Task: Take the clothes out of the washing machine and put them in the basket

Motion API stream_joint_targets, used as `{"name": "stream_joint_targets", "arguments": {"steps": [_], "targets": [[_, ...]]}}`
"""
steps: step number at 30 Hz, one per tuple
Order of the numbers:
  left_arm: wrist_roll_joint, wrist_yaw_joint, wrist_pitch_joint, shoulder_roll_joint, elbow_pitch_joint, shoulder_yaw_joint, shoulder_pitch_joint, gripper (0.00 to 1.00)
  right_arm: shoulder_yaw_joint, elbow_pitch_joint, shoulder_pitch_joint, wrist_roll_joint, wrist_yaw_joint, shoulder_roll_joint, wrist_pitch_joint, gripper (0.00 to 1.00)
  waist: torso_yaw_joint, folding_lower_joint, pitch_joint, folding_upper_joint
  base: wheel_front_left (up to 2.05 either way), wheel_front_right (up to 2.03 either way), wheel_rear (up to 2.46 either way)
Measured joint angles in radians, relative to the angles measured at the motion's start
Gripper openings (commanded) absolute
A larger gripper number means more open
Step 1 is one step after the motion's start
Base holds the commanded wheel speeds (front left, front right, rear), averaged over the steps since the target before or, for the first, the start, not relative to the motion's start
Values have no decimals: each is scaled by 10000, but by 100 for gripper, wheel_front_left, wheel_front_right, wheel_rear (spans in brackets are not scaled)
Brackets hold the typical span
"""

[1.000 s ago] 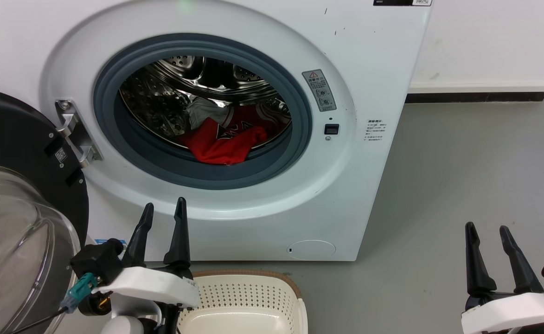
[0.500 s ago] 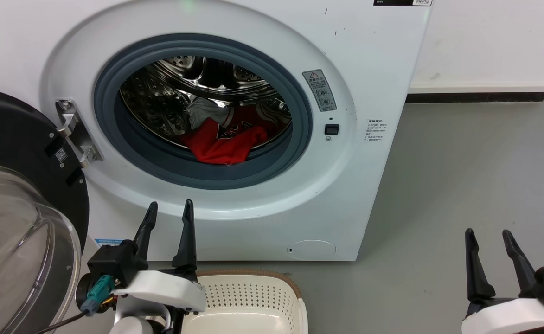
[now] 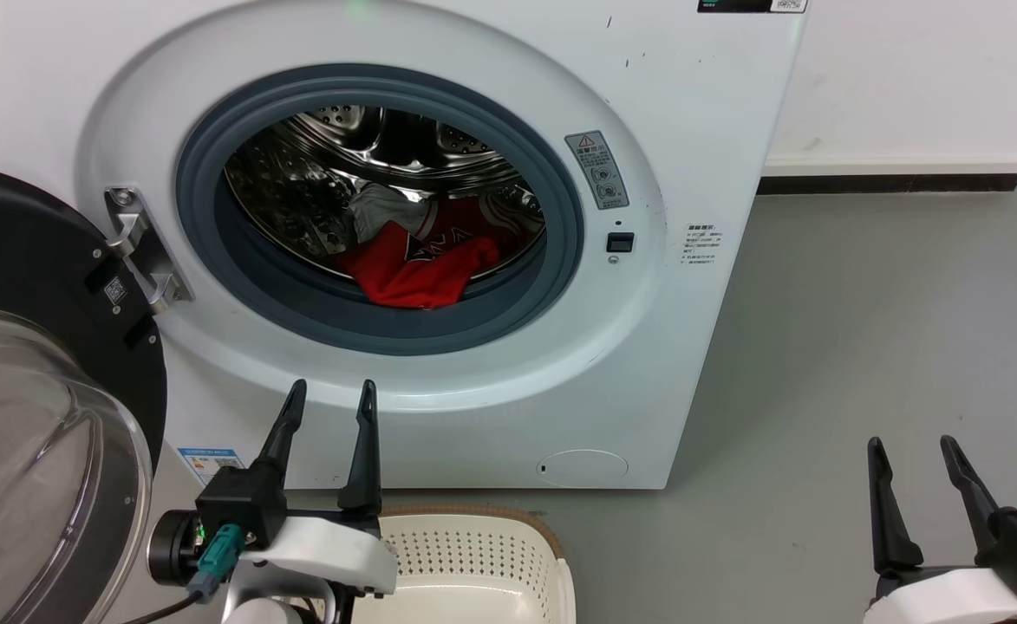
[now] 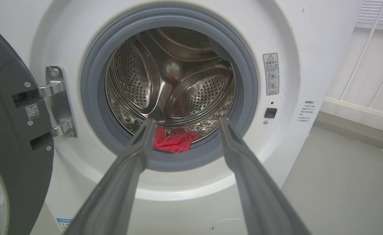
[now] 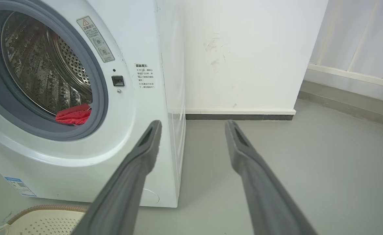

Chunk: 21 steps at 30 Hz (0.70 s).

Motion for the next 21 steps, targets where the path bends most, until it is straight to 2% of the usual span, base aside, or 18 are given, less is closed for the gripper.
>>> {"name": "stream_joint_targets", "arguments": {"steps": [21], "targets": [[1149, 368, -320, 2, 71, -42, 148, 100, -113, 198, 79, -1147, 0, -2, -347, 100, 50, 0, 32, 0, 0, 0, 0]]}}
